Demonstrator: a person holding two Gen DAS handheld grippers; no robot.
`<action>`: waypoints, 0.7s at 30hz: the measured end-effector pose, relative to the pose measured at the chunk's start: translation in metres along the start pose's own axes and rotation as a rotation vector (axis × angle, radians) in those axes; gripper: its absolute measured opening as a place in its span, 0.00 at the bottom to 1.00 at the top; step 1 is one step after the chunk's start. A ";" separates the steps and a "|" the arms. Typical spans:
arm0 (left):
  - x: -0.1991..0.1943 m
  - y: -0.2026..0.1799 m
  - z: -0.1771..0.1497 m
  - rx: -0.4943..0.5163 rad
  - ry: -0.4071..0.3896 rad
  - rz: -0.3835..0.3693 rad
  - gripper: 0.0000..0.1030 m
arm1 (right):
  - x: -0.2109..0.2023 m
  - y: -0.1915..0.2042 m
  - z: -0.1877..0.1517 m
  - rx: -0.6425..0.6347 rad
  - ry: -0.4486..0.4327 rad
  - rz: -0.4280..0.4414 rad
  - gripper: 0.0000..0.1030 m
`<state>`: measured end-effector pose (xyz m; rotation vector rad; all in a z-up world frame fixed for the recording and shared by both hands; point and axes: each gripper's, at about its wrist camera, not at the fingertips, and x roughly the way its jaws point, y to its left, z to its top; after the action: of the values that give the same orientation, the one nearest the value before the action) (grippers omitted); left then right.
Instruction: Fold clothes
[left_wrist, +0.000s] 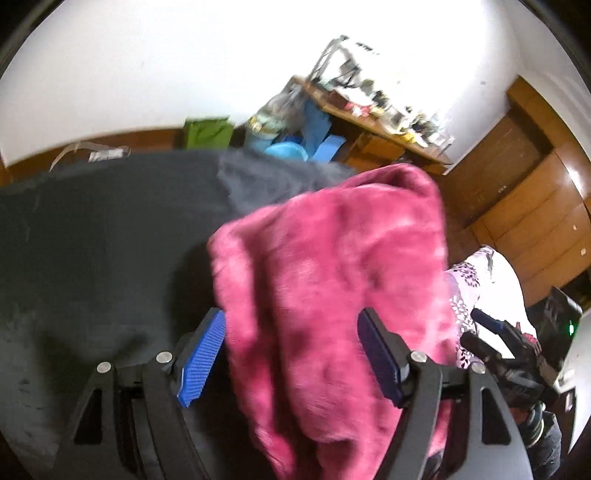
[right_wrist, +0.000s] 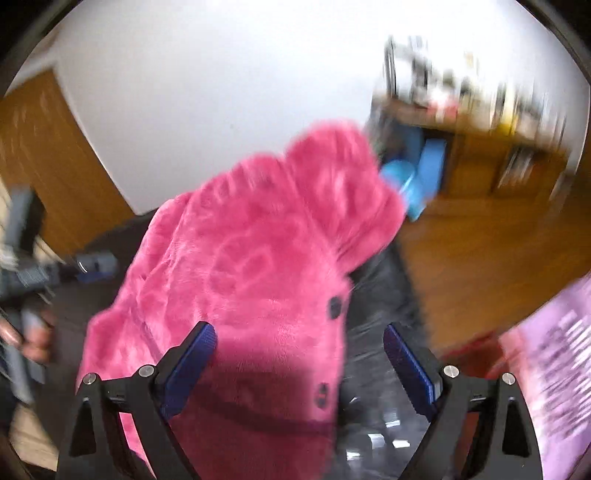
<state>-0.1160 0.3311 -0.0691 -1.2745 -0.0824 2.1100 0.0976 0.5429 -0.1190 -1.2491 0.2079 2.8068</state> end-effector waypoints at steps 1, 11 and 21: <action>-0.006 -0.008 -0.005 0.036 -0.004 -0.012 0.76 | 0.006 -0.012 -0.003 -0.044 -0.021 -0.020 0.91; 0.077 -0.052 -0.039 0.190 0.128 0.091 0.76 | 0.035 0.030 -0.051 -0.198 0.024 0.012 0.92; 0.091 -0.037 -0.048 0.211 0.090 0.105 0.79 | 0.073 0.037 -0.058 -0.202 0.076 -0.052 1.00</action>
<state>-0.0864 0.3982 -0.1508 -1.2667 0.2449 2.0821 0.0872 0.4980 -0.2083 -1.3795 -0.1060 2.7954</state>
